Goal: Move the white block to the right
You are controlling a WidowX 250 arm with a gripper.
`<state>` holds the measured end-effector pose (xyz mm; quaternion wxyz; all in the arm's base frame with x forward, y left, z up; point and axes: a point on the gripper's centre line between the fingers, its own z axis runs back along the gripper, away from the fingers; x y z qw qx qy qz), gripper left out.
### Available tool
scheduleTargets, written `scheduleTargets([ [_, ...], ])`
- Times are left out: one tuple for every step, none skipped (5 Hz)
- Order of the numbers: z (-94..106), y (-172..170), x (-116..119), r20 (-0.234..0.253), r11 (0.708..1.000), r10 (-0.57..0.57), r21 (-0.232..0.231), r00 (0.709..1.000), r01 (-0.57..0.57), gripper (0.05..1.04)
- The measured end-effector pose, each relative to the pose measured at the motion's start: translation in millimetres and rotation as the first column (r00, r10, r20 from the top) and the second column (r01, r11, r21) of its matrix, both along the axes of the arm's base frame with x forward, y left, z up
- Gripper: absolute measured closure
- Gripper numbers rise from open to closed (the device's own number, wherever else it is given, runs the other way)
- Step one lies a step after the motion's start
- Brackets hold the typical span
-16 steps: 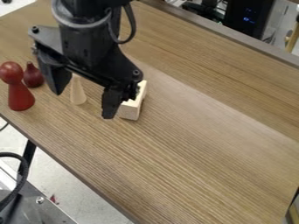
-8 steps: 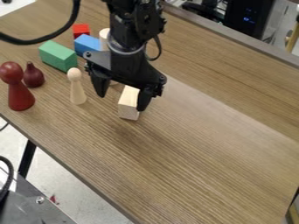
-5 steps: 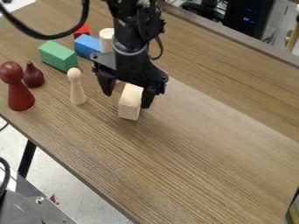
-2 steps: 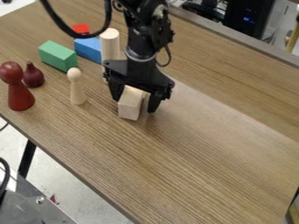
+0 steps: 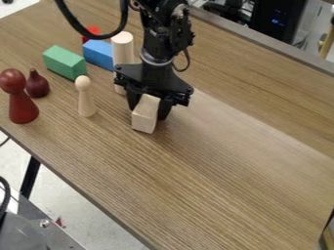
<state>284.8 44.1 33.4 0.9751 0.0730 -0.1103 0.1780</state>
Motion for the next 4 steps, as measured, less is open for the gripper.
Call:
scheduleTargets([
  [24.1, -12.0, 5.7, 0.077, 1.0, -0.03, 0.002, 0.997, 0.03, 0.496],
  [35.6, -35.2, 16.3, 0.101, 0.997, -0.074, -0.021, 0.992, 0.077, 0.496],
  [41.0, -55.5, 30.8, 0.118, 0.989, -0.133, -0.04, 0.984, 0.139, 0.496],
  [26.2, -75.5, 45.2, 0.083, 0.977, -0.211, -0.022, 0.974, 0.214, 0.496],
])
